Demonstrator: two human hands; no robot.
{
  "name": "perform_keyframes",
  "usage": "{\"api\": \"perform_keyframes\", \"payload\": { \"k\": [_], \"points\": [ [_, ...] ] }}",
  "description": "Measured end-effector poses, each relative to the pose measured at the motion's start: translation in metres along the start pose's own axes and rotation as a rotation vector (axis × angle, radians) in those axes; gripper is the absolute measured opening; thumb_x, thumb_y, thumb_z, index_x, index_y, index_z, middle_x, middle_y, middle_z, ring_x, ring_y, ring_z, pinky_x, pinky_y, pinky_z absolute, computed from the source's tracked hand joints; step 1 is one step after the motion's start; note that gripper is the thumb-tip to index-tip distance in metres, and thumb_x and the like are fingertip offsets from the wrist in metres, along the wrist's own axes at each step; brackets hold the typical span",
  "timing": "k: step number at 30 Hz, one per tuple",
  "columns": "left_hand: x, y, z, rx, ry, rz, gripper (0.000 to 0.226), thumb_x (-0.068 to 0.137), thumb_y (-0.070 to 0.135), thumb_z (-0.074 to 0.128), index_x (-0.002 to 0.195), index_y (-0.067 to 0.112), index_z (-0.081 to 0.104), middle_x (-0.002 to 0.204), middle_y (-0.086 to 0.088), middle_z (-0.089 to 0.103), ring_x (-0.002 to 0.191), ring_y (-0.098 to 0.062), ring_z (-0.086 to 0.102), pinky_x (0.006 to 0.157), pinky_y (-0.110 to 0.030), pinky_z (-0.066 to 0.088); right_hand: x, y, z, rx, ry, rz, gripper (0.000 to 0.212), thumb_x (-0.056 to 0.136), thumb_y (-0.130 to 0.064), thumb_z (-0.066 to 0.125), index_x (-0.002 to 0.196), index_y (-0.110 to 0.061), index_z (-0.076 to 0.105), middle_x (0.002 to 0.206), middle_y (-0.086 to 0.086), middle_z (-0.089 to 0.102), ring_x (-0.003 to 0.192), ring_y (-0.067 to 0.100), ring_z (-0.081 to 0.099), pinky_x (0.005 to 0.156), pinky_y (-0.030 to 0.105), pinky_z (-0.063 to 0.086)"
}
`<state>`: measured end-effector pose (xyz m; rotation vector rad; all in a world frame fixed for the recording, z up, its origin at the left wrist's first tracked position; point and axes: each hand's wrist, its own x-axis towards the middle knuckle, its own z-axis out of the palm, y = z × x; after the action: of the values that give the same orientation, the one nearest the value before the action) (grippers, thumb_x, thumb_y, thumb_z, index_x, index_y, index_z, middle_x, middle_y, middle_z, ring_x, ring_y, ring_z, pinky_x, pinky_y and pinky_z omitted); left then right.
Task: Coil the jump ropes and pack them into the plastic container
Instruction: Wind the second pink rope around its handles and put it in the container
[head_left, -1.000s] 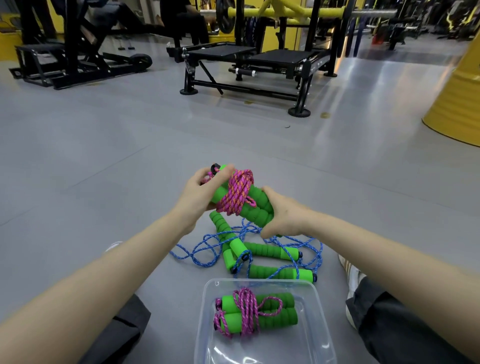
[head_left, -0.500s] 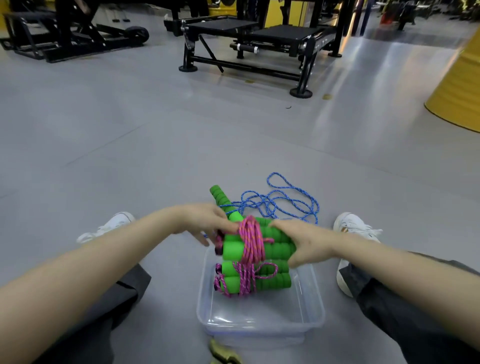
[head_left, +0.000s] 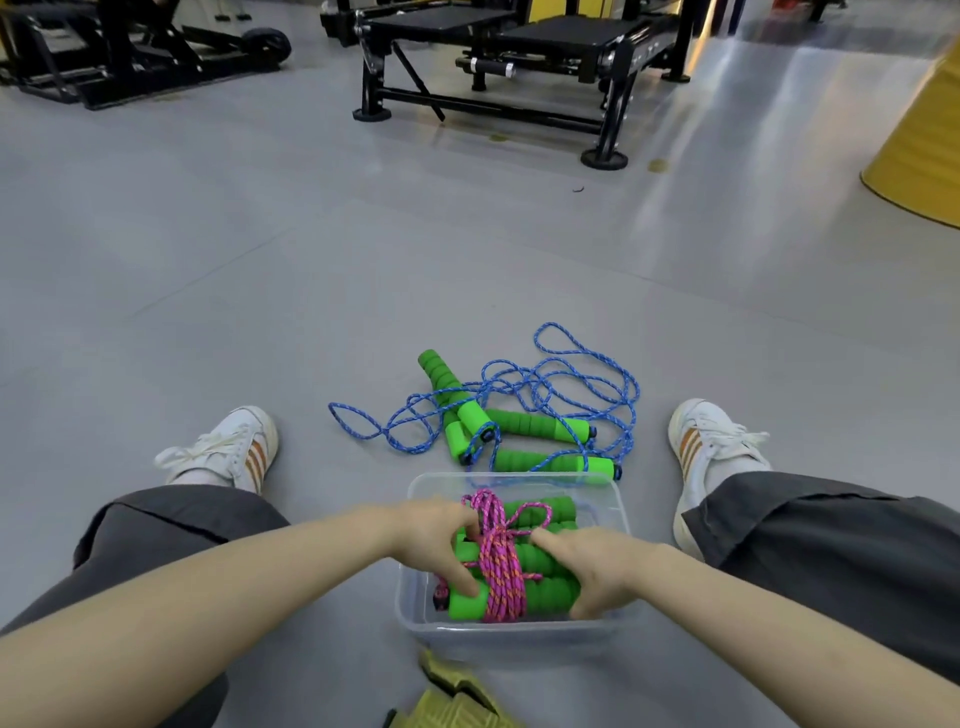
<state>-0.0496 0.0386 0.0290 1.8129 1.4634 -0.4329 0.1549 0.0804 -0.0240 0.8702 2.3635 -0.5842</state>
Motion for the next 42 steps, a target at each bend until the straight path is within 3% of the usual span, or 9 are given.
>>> {"api": "perform_keyframes", "payload": {
  "k": [6, 11, 16, 19, 22, 26, 30, 35, 42],
  "points": [
    [0.004, -0.009, -0.01, -0.381, -0.008, -0.016, 0.053, 0.076, 0.034, 0.077, 0.121, 0.021, 0.05, 0.101, -0.003, 0.053, 0.075, -0.011, 0.056, 0.071, -0.026, 0.051, -0.005, 0.011, -0.004, 0.246, 0.073, -0.025, 0.078, 0.066, -0.026, 0.071, 0.132, -0.017, 0.033, 0.124, 0.008, 0.049, 0.109, 0.024, 0.049, 0.088, 0.03, 0.043],
    [-0.007, -0.001, -0.05, -0.67, 0.104, 0.019, 0.073, 0.06, 0.071, 0.064, 0.117, 0.025, 0.059, 0.114, 0.004, 0.062, 0.104, -0.013, 0.06, 0.084, -0.03, 0.053, -0.021, 0.016, -0.047, 0.219, 0.322, -0.089, 0.081, 0.065, -0.021, 0.07, 0.137, -0.026, 0.035, 0.115, -0.001, 0.034, 0.107, 0.013, 0.027, 0.096, 0.026, 0.03],
    [-0.006, 0.016, -0.065, -0.766, 0.099, 0.105, 0.032, 0.085, 0.031, 0.068, 0.112, 0.016, 0.066, 0.112, -0.004, 0.07, 0.105, -0.019, 0.066, 0.098, -0.032, 0.048, -0.018, 0.001, -0.094, 0.039, 0.555, -0.256, 0.074, 0.069, -0.017, 0.06, 0.138, -0.027, 0.039, 0.143, 0.008, 0.028, 0.135, 0.023, 0.016, 0.113, 0.034, 0.018],
    [-0.001, 0.01, -0.068, -1.014, 0.244, 0.087, 0.032, 0.084, 0.017, 0.069, 0.115, 0.011, 0.065, 0.11, -0.008, 0.071, 0.103, -0.022, 0.067, 0.098, -0.034, 0.048, -0.025, -0.004, -0.097, 0.365, 0.769, -0.099, 0.085, 0.07, -0.015, 0.059, 0.146, -0.029, 0.022, 0.155, 0.003, 0.012, 0.144, 0.019, 0.006, 0.117, 0.038, 0.016],
    [0.004, 0.008, -0.064, -1.265, 0.414, 0.014, 0.035, 0.083, 0.011, 0.069, 0.117, 0.006, 0.062, 0.108, -0.008, 0.071, 0.092, -0.021, 0.068, 0.084, -0.031, 0.053, -0.034, -0.021, -0.089, 0.957, 0.783, -0.031, 0.092, 0.071, -0.034, 0.065, 0.147, -0.033, 0.012, 0.151, -0.009, 0.017, 0.133, 0.004, 0.034, 0.108, 0.028, 0.028],
    [0.002, 0.013, -0.056, -1.484, 0.449, 0.108, 0.031, 0.082, 0.009, 0.069, 0.113, 0.008, 0.064, 0.111, -0.009, 0.071, 0.102, -0.021, 0.067, 0.093, -0.038, 0.051, -0.023, -0.041, -0.072, 0.733, 0.728, 0.109, 0.117, 0.058, -0.055, 0.077, 0.147, -0.037, 0.003, 0.139, -0.007, 0.027, 0.124, 0.008, 0.04, 0.104, 0.036, 0.039],
    [-0.01, 0.005, -0.064, -1.299, 0.333, 0.067, 0.038, 0.086, 0.044, 0.061, 0.112, 0.016, 0.063, 0.112, -0.004, 0.069, 0.103, -0.021, 0.065, 0.088, -0.037, 0.053, -0.016, -0.025, -0.069, 0.743, 0.675, -0.016, 0.085, 0.053, -0.036, 0.073, 0.125, -0.048, 0.031, 0.113, 0.002, 0.049, 0.095, 0.014, 0.056, 0.077, 0.031, 0.049],
    [-0.015, -0.031, -0.074, -0.994, 0.467, -0.078, 0.059, 0.08, 0.065, 0.054, 0.113, 0.016, 0.056, 0.106, -0.007, 0.066, 0.091, -0.017, 0.063, 0.084, -0.034, 0.05, -0.032, -0.002, -0.062, 0.671, 0.162, -0.084, 0.077, 0.063, -0.008, 0.078, 0.123, -0.028, 0.035, 0.102, 0.003, 0.057, 0.064, 0.01, 0.06, 0.054, 0.027, 0.051],
    [-0.004, -0.018, -0.032, -0.326, 0.163, 0.099, 0.044, 0.067, 0.049, 0.079, 0.097, 0.022, 0.062, 0.093, 0.001, 0.067, 0.083, -0.014, 0.062, 0.076, -0.024, 0.049, -0.013, -0.007, -0.041, 0.384, -0.148, -0.021, 0.084, 0.069, -0.033, 0.079, 0.139, -0.034, 0.032, 0.14, -0.007, 0.036, 0.13, 0.014, 0.036, 0.108, 0.027, 0.033]
  ]
}}
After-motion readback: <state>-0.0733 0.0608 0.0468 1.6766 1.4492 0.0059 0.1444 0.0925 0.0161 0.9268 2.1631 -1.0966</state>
